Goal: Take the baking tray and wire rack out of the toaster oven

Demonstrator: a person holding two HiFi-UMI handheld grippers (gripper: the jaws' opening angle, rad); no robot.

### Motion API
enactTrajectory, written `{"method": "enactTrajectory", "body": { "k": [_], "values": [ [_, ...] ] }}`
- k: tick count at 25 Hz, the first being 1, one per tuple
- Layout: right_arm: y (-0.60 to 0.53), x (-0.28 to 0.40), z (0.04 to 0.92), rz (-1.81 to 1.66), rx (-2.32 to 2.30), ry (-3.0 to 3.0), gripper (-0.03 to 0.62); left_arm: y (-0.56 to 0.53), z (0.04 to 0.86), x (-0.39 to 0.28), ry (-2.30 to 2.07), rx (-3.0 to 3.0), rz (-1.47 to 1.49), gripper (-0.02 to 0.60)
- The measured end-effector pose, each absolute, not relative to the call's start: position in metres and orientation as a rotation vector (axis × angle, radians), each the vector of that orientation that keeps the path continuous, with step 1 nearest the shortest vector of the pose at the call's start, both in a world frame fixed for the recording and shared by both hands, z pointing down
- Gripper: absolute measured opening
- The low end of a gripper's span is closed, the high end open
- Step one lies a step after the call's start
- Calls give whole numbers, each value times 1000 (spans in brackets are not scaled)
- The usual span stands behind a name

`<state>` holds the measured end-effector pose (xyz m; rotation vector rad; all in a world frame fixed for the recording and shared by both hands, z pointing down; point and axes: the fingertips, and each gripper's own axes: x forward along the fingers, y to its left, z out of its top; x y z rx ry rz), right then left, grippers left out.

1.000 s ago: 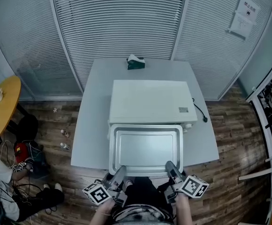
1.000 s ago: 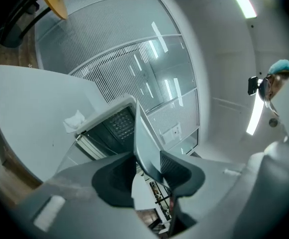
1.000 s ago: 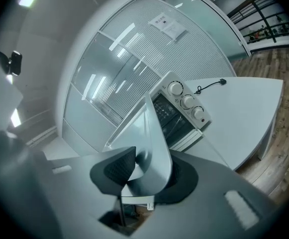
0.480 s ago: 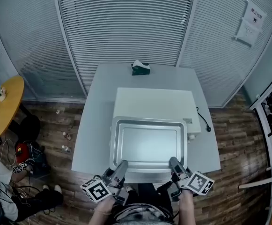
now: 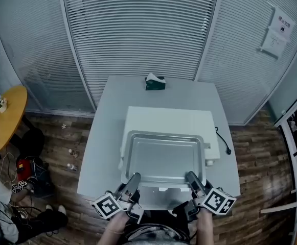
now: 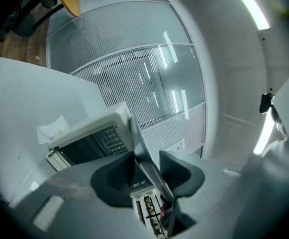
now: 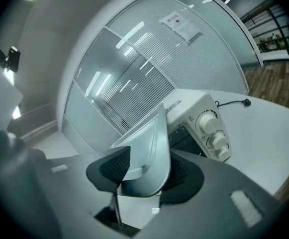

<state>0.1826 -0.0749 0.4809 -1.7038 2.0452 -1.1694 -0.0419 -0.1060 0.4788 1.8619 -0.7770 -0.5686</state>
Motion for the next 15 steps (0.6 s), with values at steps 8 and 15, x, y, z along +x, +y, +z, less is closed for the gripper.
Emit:
{"method": "enactTrajectory", "body": {
  "k": [8,15],
  "values": [
    [-110,201,480,-1060,-1824,2066,188,-135,479,-30,-797,1877,-565,150],
    [-114,203,480,-1015,-1819,2092,202,-141,485,-31,-910,1900,-572,200]
  ]
}}
